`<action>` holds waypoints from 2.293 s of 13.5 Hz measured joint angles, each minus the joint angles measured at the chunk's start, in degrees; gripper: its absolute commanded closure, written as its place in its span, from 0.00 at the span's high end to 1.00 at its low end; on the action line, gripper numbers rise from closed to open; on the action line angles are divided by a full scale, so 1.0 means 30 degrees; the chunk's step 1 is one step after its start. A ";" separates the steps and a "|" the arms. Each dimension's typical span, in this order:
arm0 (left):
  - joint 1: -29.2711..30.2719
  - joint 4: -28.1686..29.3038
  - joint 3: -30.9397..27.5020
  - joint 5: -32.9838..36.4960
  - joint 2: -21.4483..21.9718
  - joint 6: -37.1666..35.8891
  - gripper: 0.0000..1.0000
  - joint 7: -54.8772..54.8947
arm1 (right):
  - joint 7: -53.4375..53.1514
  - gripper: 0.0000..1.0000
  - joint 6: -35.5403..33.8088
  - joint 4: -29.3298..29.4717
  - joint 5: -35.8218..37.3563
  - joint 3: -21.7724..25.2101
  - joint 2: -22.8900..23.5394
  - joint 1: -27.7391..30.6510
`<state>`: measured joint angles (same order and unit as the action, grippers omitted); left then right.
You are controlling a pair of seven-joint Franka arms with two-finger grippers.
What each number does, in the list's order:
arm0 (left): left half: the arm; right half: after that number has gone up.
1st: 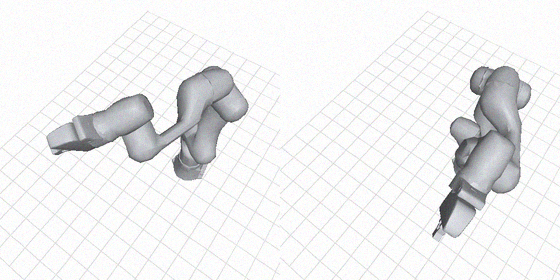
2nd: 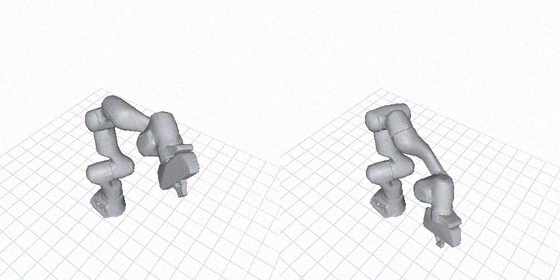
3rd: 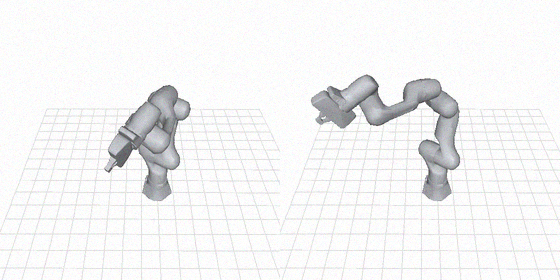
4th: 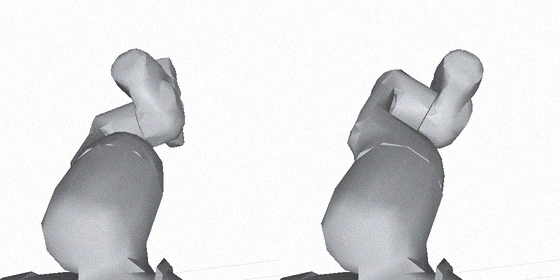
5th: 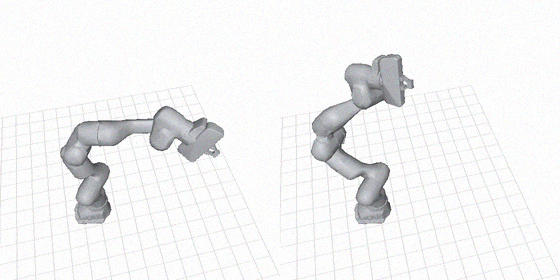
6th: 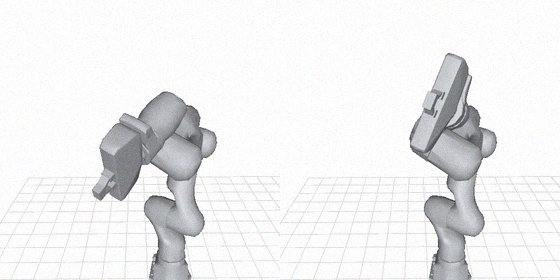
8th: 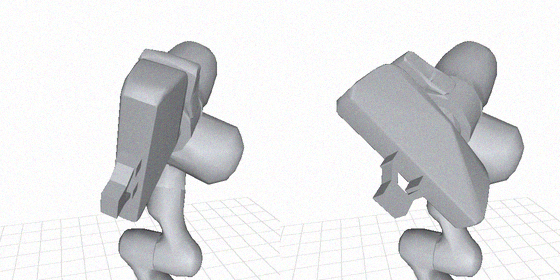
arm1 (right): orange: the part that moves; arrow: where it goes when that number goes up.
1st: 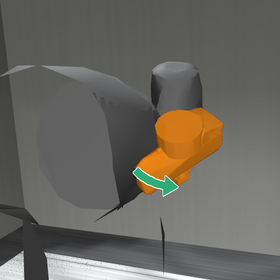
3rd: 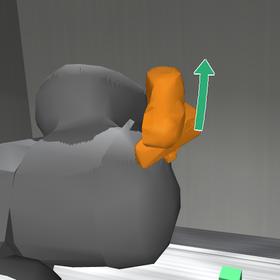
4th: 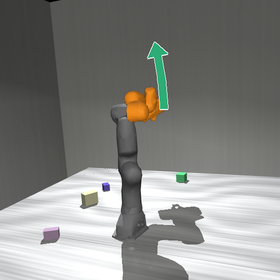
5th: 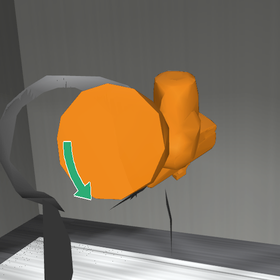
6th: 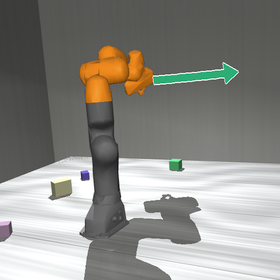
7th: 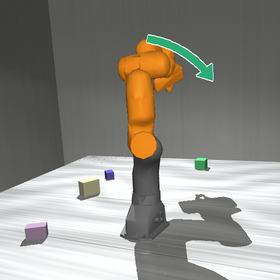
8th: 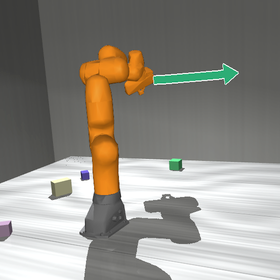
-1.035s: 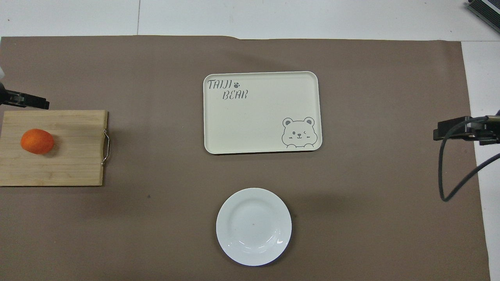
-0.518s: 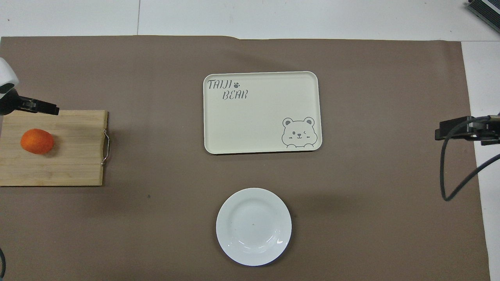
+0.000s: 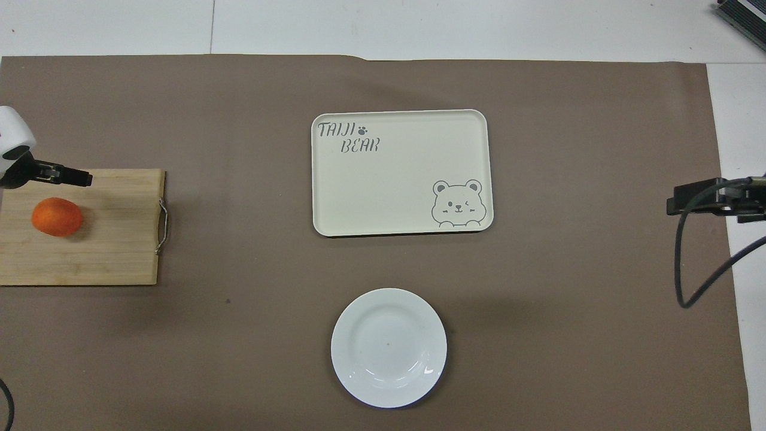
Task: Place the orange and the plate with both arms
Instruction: 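Lower the left gripper onto the orange and close it, then carry the orange with the left gripper over the white plate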
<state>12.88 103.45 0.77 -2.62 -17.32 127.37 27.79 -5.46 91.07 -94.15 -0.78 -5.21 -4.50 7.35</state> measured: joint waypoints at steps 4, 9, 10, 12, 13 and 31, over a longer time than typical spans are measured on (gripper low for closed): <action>0.0961 0.0478 -0.0073 0.0000 0.0047 0.0440 1.00 0.0634 | 0.0000 1.00 0.0000 0.0000 0.0000 0.0000 0.0000 0.0003; 0.1530 0.3092 -0.0084 0.0000 0.0138 0.3270 1.00 0.0724 | 0.0000 1.00 0.0000 0.0000 0.0000 0.0000 0.0000 0.0020; 0.1532 0.3337 -0.0080 0.0000 0.0191 0.3413 1.00 0.0724 | 0.0000 1.00 0.0000 0.0000 0.0000 0.0000 0.0000 0.0022; 0.1545 0.3464 -0.0076 -0.0001 0.0337 0.3399 1.00 0.0718 | 0.0000 1.00 0.0000 0.0000 0.0000 0.0000 0.0000 0.0026; 0.1576 0.3486 -0.0089 -0.0001 0.0435 0.3289 0.88 0.0703 | 0.0000 1.00 0.0000 0.0000 0.0000 0.0000 0.0000 0.0027; -0.8137 0.2184 0.0605 -0.0221 0.5133 -0.5048 0.00 -0.3936 | 0.0000 1.00 0.0000 0.0002 0.0000 0.0000 0.0000 0.0105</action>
<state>-11.53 110.00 2.59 -3.28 -1.92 112.23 15.98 -5.46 91.07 -94.14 -0.78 -5.21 -4.50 7.66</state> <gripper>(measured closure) 0.211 0.000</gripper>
